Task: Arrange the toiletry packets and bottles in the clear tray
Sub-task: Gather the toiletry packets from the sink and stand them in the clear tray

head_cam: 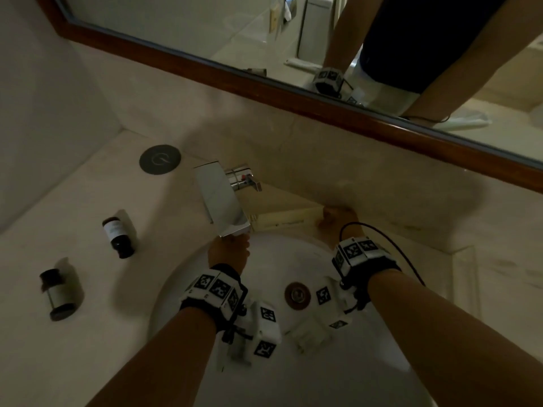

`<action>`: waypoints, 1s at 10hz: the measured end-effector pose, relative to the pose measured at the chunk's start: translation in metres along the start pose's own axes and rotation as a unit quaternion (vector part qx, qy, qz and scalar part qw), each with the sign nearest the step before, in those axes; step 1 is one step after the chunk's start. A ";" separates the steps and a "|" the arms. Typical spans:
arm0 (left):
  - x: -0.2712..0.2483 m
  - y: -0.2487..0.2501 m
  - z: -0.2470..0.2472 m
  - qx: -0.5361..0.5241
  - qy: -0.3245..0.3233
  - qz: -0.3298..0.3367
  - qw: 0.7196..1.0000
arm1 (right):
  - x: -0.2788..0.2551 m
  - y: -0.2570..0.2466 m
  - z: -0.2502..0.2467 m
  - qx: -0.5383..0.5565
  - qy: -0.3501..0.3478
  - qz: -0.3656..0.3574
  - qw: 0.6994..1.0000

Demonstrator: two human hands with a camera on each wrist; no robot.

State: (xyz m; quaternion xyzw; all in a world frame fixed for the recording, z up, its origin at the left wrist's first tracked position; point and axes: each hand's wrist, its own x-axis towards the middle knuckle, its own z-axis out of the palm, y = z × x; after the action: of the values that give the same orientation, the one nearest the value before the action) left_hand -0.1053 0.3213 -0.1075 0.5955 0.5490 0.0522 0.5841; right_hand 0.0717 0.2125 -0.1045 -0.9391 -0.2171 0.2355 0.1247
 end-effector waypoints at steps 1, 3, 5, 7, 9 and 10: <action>-0.001 -0.002 -0.007 0.001 0.025 0.014 1.000 | -0.008 0.007 0.000 0.030 -0.032 0.003 0.999; -0.024 -0.003 -0.016 0.191 0.015 0.117 0.974 | -0.044 0.024 -0.003 0.261 -0.040 0.077 0.961; -0.084 -0.006 -0.014 0.239 0.017 0.170 0.956 | -0.105 0.061 -0.020 0.217 -0.003 0.093 0.972; -0.140 -0.011 0.012 0.206 0.010 0.223 0.953 | -0.175 0.112 -0.051 0.183 0.036 0.064 0.980; -0.204 -0.015 0.056 0.218 -0.029 0.282 0.934 | -0.242 0.180 -0.075 0.157 0.135 0.085 0.975; -0.231 -0.022 0.089 0.251 -0.048 0.309 0.916 | -0.274 0.223 -0.081 0.168 0.159 0.105 0.967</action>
State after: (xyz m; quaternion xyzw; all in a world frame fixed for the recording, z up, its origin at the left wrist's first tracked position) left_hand -0.1462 0.0935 -0.0177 0.8642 0.3039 0.0616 0.3962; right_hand -0.0282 -0.1209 -0.0031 -0.9475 -0.0518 0.1283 0.2883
